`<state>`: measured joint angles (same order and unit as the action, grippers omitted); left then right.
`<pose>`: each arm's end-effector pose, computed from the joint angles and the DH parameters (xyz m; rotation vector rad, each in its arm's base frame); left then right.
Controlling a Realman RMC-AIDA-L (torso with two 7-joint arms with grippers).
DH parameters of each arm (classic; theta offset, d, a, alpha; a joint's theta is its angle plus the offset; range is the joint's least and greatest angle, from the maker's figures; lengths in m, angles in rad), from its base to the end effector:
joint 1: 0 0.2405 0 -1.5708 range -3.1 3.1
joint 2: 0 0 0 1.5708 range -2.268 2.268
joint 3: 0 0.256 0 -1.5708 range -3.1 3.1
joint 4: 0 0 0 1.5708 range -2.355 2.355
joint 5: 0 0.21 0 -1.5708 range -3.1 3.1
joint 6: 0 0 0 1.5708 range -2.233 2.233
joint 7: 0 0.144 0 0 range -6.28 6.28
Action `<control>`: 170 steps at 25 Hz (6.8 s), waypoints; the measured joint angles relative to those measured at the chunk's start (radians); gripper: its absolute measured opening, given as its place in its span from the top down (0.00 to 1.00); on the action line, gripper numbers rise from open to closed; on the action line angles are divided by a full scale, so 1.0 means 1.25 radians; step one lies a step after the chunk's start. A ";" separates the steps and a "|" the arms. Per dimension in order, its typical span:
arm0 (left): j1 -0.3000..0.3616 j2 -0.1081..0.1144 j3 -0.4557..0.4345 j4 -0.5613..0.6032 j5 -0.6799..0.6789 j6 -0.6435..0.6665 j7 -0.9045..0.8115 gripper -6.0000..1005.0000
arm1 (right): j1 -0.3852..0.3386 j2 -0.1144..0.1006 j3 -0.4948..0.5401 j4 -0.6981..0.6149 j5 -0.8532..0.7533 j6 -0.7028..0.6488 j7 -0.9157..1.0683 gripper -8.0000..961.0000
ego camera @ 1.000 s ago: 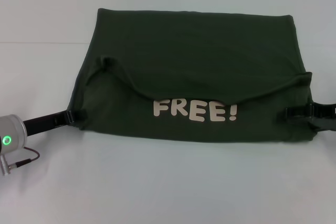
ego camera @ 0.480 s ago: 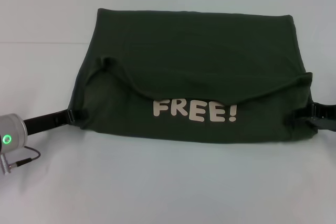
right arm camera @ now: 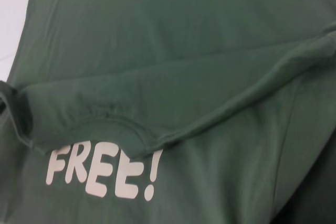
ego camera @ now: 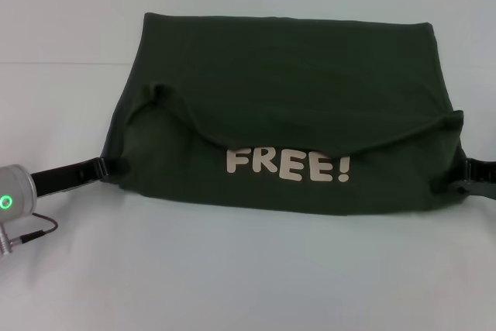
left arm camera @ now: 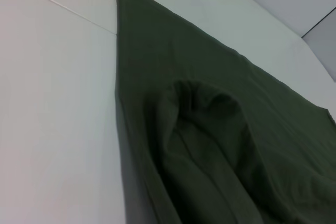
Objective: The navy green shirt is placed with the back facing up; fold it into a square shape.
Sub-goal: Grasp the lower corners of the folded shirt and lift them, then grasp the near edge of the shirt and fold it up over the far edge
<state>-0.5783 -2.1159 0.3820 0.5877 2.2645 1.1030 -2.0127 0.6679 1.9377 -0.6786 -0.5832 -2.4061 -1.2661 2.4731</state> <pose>-0.3304 0.3626 0.0007 -1.9654 -1.5876 -0.6016 0.3137 0.3823 0.0383 -2.0487 1.8359 0.2452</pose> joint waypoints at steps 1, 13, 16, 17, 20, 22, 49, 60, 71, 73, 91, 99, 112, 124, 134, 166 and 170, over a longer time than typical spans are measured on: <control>0.001 0.001 0.000 0.004 0.001 0.010 -0.007 0.97 | -0.001 -0.001 0.000 0.000 0.000 -0.006 -0.006 0.89; 0.051 0.023 -0.013 0.098 0.081 0.295 -0.095 0.97 | -0.044 -0.038 0.007 -0.001 0.004 -0.224 -0.094 0.95; 0.063 0.027 -0.039 0.118 0.141 0.390 -0.099 0.97 | -0.055 -0.040 0.002 -0.001 -0.006 -0.288 -0.132 0.95; 0.067 0.028 -0.049 0.124 0.161 0.422 -0.099 0.97 | -0.058 -0.040 0.002 -0.001 -0.010 -0.309 -0.145 0.95; 0.075 0.034 -0.078 0.134 0.210 0.503 -0.097 0.97 | -0.070 -0.040 0.001 -0.001 -0.016 -0.364 -0.173 0.95; 0.079 0.039 -0.090 0.136 0.247 0.555 -0.087 0.97 | -0.075 -0.039 -0.001 -0.001 -0.027 -0.392 -0.186 0.95; 0.012 0.082 -0.148 0.130 0.305 0.742 -0.039 0.97 | -0.082 -0.033 0.086 0.003 -0.079 -0.492 -0.250 0.95; -0.019 0.114 -0.296 0.114 0.183 0.639 -0.119 0.97 | -0.079 -0.068 0.246 0.011 0.016 -0.435 -0.190 0.95; -0.013 0.106 -0.295 0.003 0.059 0.401 -0.085 0.97 | -0.035 -0.030 0.247 0.050 0.094 -0.175 -0.161 0.95; -0.014 0.099 -0.294 -0.014 0.040 0.363 -0.069 0.97 | -0.024 -0.019 0.245 0.054 0.101 -0.131 -0.164 0.95; -0.046 0.051 -0.291 -0.097 -0.055 0.115 0.091 0.97 | 0.006 0.040 0.244 0.089 0.249 0.138 -0.230 0.95; -0.068 0.027 -0.291 -0.100 -0.075 0.038 0.132 0.97 | 0.010 0.070 0.245 0.105 0.306 0.223 -0.295 0.95; -0.085 0.010 -0.291 -0.117 -0.143 -0.009 0.188 0.97 | 0.022 0.086 0.245 0.126 0.416 0.262 -0.381 0.95; -0.122 -0.011 -0.290 -0.122 -0.193 -0.086 0.254 0.97 | 0.045 0.093 0.234 0.145 0.465 0.325 -0.441 0.95; -0.131 -0.027 -0.276 -0.122 -0.216 -0.148 0.279 0.97 | 0.062 0.109 0.210 0.147 0.467 0.399 -0.463 0.95; -0.153 -0.038 -0.277 -0.238 -0.410 -0.286 0.527 0.97 | 0.104 0.122 0.202 0.167 0.476 0.526 -0.553 0.91; -0.153 -0.039 -0.278 -0.266 -0.483 -0.300 0.572 0.95 | 0.105 0.124 0.202 0.177 0.519 0.521 -0.615 0.91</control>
<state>-0.7701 -2.1642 0.0339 0.2546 1.6612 0.7285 -1.2975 0.7994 2.0921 -0.4265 -0.3615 -1.7579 -0.6143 1.7047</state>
